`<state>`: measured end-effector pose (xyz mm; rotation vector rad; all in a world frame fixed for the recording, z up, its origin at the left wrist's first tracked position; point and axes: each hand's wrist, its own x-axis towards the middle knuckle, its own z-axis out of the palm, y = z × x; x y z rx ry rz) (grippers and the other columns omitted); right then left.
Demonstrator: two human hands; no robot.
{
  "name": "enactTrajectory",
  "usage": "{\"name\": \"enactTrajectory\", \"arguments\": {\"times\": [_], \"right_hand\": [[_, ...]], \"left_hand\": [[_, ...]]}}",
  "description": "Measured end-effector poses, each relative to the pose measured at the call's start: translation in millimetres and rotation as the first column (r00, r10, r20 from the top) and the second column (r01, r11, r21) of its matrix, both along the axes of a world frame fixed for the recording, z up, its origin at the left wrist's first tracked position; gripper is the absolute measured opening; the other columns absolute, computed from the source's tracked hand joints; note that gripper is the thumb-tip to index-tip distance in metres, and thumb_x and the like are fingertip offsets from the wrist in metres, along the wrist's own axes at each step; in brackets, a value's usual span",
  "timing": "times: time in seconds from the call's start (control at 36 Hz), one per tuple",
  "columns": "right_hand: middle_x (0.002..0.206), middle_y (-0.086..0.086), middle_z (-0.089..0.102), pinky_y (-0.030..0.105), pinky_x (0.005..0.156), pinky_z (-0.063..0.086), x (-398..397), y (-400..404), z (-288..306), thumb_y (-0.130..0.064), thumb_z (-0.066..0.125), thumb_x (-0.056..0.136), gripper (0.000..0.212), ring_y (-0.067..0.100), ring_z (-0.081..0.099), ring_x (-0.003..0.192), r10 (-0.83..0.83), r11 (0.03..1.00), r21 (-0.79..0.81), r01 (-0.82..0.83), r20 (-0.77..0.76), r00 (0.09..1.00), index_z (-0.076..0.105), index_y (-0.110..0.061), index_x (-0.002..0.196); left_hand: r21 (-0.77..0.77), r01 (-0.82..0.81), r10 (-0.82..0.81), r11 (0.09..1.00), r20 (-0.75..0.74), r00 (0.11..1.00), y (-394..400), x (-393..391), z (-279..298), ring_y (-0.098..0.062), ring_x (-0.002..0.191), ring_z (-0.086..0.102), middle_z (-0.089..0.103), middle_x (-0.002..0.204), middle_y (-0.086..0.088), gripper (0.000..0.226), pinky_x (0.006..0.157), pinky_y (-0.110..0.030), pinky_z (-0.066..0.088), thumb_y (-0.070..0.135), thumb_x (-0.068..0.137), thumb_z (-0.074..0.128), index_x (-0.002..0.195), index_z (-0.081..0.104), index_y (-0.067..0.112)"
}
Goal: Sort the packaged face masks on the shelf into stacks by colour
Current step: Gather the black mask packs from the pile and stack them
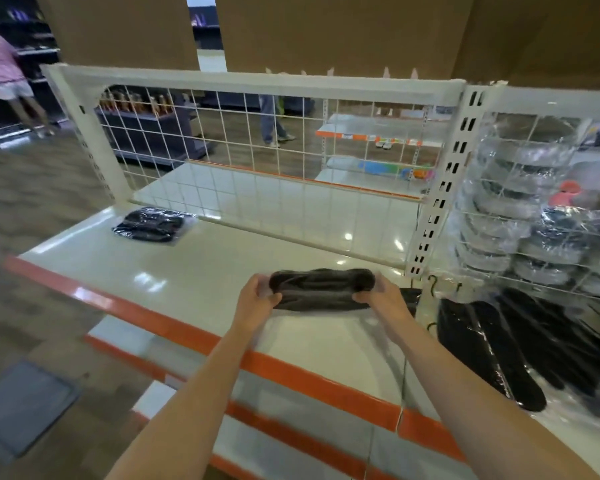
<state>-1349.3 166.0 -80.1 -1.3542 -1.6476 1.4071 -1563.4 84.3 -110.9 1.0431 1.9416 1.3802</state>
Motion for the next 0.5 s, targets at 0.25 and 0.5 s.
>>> {"name": "enactTrajectory", "arguments": {"times": [0.25, 0.5], "right_hand": [[0.093, 0.005, 0.061, 0.040, 0.088, 0.048, -12, -7, -14, 0.001, 0.058, 0.085, 0.027, 0.025, 0.057, 0.095, -0.011, 0.999, 0.041, 0.005, 0.149, 0.989, 0.048, -0.023, 0.094], [0.102, 0.007, 0.065, 0.032, 0.078, 0.051, -96, 3, 18, -0.002, 0.067, 0.078, 0.040, 0.020, 0.060, 0.089, 0.187, 0.982, -0.035, -0.185, 0.295, 0.937, 0.057, -0.013, 0.116]], "left_hand": [[-0.212, -0.001, -0.042, 0.977, -0.196, 0.980, -11, 9, -10, -0.022, 0.088, 0.050, 0.049, 0.095, -0.004, 0.023, 0.068, -0.024, 0.032, 0.012, 0.090, 0.058, 0.100, 0.038, 0.012], [-0.279, -0.050, 0.002, 0.959, -0.170, 0.985, -6, -91, 32, -0.013, 0.075, 0.050, 0.049, 0.096, -0.007, 0.032, 0.057, -0.023, 0.038, 0.005, 0.086, 0.055, 0.113, 0.037, 0.007]]}}
